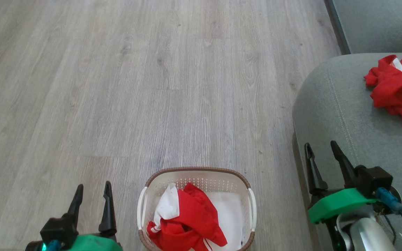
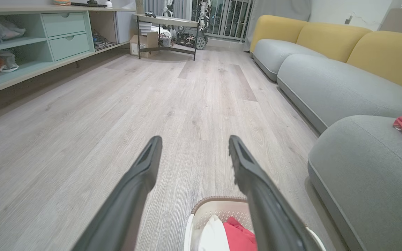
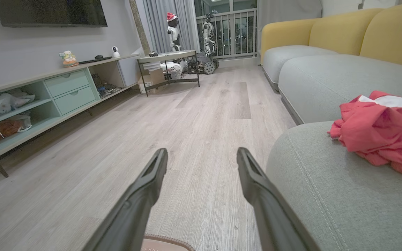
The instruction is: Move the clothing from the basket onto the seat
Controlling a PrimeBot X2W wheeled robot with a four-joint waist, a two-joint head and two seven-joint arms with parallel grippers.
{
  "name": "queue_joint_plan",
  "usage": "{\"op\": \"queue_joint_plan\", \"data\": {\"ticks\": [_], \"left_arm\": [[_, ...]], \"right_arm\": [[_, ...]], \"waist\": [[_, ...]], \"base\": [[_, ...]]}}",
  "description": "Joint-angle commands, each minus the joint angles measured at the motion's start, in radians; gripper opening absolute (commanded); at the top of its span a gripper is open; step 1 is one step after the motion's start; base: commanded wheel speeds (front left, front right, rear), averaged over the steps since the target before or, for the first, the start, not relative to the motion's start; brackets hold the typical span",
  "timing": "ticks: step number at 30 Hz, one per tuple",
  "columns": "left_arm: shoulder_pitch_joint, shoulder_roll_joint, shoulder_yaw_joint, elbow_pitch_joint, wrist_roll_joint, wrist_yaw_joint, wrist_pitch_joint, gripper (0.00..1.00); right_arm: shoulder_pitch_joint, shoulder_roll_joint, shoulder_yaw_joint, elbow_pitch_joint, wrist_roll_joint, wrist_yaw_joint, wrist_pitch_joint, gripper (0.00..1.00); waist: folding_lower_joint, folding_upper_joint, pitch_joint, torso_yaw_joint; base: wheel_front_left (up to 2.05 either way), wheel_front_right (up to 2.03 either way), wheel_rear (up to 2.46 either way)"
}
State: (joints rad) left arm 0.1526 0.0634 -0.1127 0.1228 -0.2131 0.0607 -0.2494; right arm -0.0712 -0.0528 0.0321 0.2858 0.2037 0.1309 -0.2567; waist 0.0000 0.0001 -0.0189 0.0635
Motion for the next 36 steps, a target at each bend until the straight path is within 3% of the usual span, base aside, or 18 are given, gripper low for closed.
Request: {"op": "queue_joint_plan", "data": {"ticks": [1, 12, 23, 36], "left_arm": [[-0.031, -0.003, 0.037, -0.026, 0.01, -0.003, -0.012, 1.0], [-0.152, -0.008, -0.052, 0.081, 0.05, -0.053, -0.012, 1.0], [-0.45, -0.013, -0.245, 0.451, 0.085, -0.108, -0.008, 1.0], [-0.749, -0.013, -0.455, 0.78, 0.042, -0.101, -0.011, 1.0]], "right_arm": [[-0.029, 0.003, 0.014, -0.037, 0.003, 0.0, -0.005, 1.0], [-0.07, 0.003, -0.048, -0.08, -0.028, 0.0, -0.005, 1.0], [-0.197, 0.003, -0.068, -0.161, -0.075, 0.0, -0.005, 1.0], [-0.304, 0.003, -0.077, -0.25, -0.097, 0.0, -0.005, 1.0]], "waist": [[0.0, -0.0001, 0.004, 0.0], [0.0, -0.0001, 0.13, -0.001], [0.0, -0.0001, 0.434, -0.055], [0.0, -0.0001, 0.72, -0.109]], "base": [[0.0, 0.0, 0.0], [0.0, 0.0, 0.0], [0.0, 0.0, 0.0], [0.0, 0.0, 0.0]]}}
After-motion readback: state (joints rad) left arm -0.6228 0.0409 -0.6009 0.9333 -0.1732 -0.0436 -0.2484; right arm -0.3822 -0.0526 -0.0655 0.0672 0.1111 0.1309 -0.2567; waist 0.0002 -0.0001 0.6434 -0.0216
